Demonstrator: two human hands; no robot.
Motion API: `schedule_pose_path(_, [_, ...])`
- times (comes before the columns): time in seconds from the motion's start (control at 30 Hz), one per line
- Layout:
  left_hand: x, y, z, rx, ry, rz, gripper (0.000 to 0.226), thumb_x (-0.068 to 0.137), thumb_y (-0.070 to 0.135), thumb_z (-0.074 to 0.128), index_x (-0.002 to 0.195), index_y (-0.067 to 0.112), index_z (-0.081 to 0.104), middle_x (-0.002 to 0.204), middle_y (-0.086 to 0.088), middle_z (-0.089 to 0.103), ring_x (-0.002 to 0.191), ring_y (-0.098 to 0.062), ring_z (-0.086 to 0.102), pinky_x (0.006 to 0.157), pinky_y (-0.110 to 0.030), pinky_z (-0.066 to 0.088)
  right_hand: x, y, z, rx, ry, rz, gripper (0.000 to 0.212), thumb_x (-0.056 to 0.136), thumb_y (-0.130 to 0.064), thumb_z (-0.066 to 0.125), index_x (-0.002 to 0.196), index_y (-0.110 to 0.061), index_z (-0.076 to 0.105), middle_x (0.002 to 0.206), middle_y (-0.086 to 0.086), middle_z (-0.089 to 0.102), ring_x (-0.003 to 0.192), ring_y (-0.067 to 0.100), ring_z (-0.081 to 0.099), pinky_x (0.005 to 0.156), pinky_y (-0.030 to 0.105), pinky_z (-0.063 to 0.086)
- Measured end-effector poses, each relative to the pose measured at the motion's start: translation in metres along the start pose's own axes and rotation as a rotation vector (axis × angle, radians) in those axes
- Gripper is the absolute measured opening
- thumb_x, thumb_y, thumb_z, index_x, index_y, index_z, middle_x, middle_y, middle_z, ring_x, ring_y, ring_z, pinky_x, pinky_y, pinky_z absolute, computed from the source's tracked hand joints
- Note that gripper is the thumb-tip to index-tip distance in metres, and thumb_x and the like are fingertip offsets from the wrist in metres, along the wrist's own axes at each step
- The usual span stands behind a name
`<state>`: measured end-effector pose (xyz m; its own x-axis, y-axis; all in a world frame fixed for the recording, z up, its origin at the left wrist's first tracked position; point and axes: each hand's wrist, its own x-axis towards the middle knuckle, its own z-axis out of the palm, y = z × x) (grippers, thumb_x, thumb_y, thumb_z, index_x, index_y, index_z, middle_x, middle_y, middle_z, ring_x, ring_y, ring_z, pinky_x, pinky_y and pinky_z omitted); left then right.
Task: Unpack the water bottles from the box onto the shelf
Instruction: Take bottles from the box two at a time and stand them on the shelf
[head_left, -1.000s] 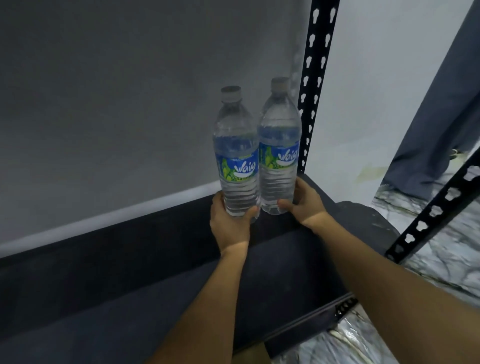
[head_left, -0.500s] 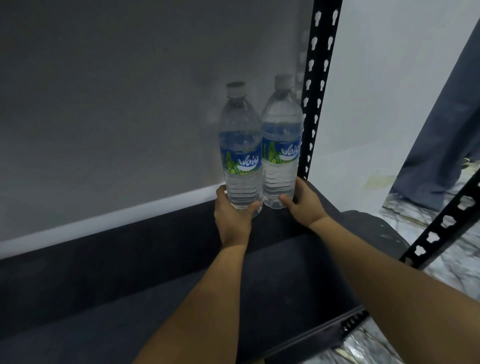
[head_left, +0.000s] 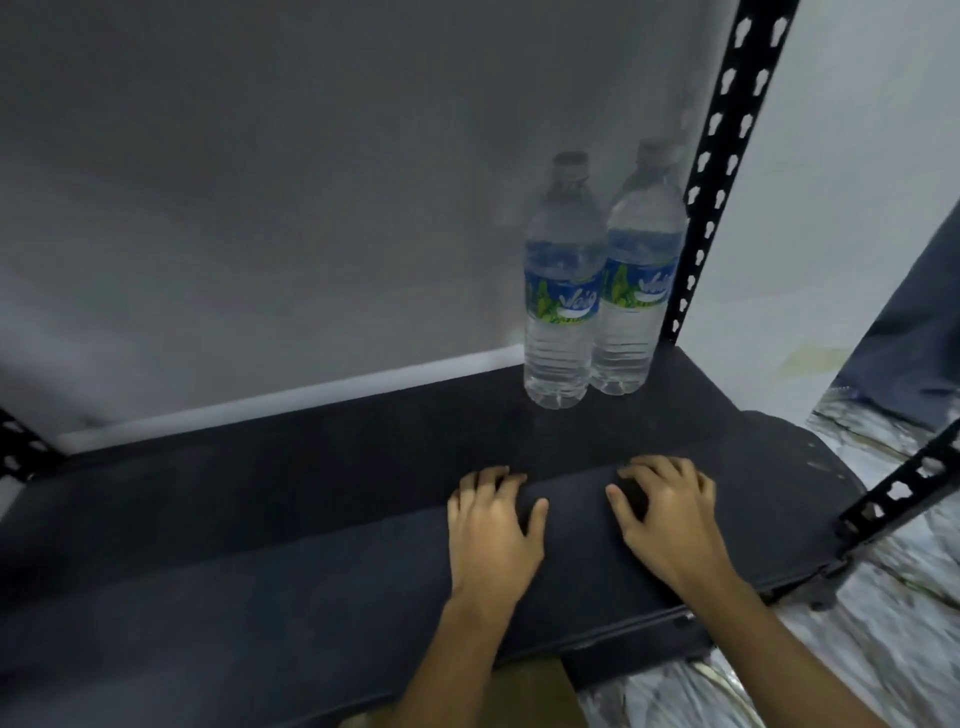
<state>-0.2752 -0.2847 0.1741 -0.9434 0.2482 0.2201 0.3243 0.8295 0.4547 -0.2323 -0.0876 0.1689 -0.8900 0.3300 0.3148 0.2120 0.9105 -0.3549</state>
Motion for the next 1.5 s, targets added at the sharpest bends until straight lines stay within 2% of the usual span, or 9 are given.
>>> schedule_pose_path(0.33, [-0.162,-0.088,-0.076,0.006,0.092,-0.015,0.035,0.098,0.049,0.047,0.123,0.031,0.063,0.132,0.010,0.059,0.125,-0.016,0.052,0.109,-0.037,0.043,-0.127,-0.110,0.009,0.175,-0.048,-0.140,0.049,0.083,-0.045,0.044,0.101,-0.009,0.073,0.112,0.009,0.067,0.105,0.033,0.051,0.091,0.052,0.039])
schedule_pose_path(0.53, [-0.257,-0.160,-0.119,-0.067,0.171,-0.309,0.032,0.097,0.046,0.049,0.124,0.034,0.060,0.127,0.015,0.057,0.119,-0.011,0.052,0.101,-0.031,0.043,-0.201,-0.207,0.032,0.365,-0.058,-0.316,0.038,0.082,-0.036,0.052,0.092,-0.008,0.076,0.106,0.013,0.070,0.099,0.034,0.056,0.092,0.051,0.042])
schedule_pose_path(0.6, [-0.288,-0.185,-0.128,-0.100,0.171,-0.456,0.034,0.097,0.050,0.048,0.128,0.037,0.056,0.127,0.018,0.056,0.117,-0.009,0.053,0.098,-0.028,0.043,-0.222,-0.238,0.042,0.449,-0.134,-0.377,0.039,0.082,-0.036,0.052,0.094,-0.008,0.076,0.105,0.013,0.070,0.099,0.029,0.056,0.091,0.046,0.043])
schedule_pose_path(0.77, [-0.365,-0.243,-0.149,-0.143,0.213,-0.766,0.039,0.093,0.045,0.056,0.130,0.032,0.057,0.128,0.014,0.058,0.119,-0.010,0.054,0.100,-0.023,0.043,-0.276,-0.303,0.079,0.546,-0.549,-0.454,0.043,0.081,-0.039,0.060,0.110,-0.008,0.069,0.117,0.006,0.058,0.109,0.026,0.057,0.094,0.028,0.043])
schedule_pose_path(0.87, [-0.405,-0.274,-0.160,-0.172,0.271,-0.933,0.042,0.094,0.042,0.060,0.134,0.029,0.054,0.131,0.012,0.057,0.122,-0.012,0.052,0.101,-0.025,0.043,-0.306,-0.336,0.105,0.521,-0.738,-0.502,0.046,0.079,-0.021,0.077,0.119,-0.006,0.063,0.121,0.004,0.052,0.115,0.029,0.055,0.096,0.035,0.045])
schedule_pose_path(1.0, [-0.446,-0.312,-0.169,-0.239,0.383,-1.085,0.045,0.094,0.038,0.063,0.135,0.021,0.054,0.128,0.004,0.060,0.121,-0.017,0.055,0.100,-0.031,0.045,-0.345,-0.378,0.131,0.536,-0.919,-0.578,0.055,0.080,-0.027,0.077,0.129,-0.013,0.055,0.124,-0.004,0.044,0.120,0.021,0.049,0.100,0.040,0.046])
schedule_pose_path(1.13, [-0.469,-0.350,-0.168,-0.301,0.452,-1.177,0.050,0.093,0.032,0.066,0.138,0.018,0.050,0.135,0.000,0.056,0.125,-0.019,0.053,0.102,-0.033,0.046,-0.379,-0.412,0.159,0.544,-0.997,-0.654,0.062,0.075,-0.035,0.075,0.129,-0.013,0.053,0.124,-0.001,0.047,0.120,0.025,0.049,0.099,0.041,0.046])
schedule_pose_path(1.33, [-0.490,-0.400,-0.155,-0.406,0.494,-1.297,0.068,0.085,0.028,0.073,0.144,0.019,0.039,0.142,0.001,0.048,0.129,-0.017,0.050,0.097,-0.029,0.045,-0.415,-0.427,0.202,0.471,-1.137,-0.691,0.081,0.066,-0.045,0.077,0.135,-0.013,0.048,0.131,0.007,0.048,0.125,0.024,0.043,0.098,0.030,0.035])
schedule_pose_path(1.5, [-0.494,-0.436,-0.138,-0.483,0.457,-1.328,0.095,0.075,0.030,0.083,0.151,0.021,0.026,0.151,-0.001,0.035,0.137,-0.020,0.042,0.101,-0.034,0.043,-0.428,-0.422,0.236,0.455,-1.150,-0.661,0.091,0.058,-0.031,0.091,0.134,-0.010,0.047,0.132,0.006,0.048,0.126,0.023,0.041,0.104,0.042,0.038])
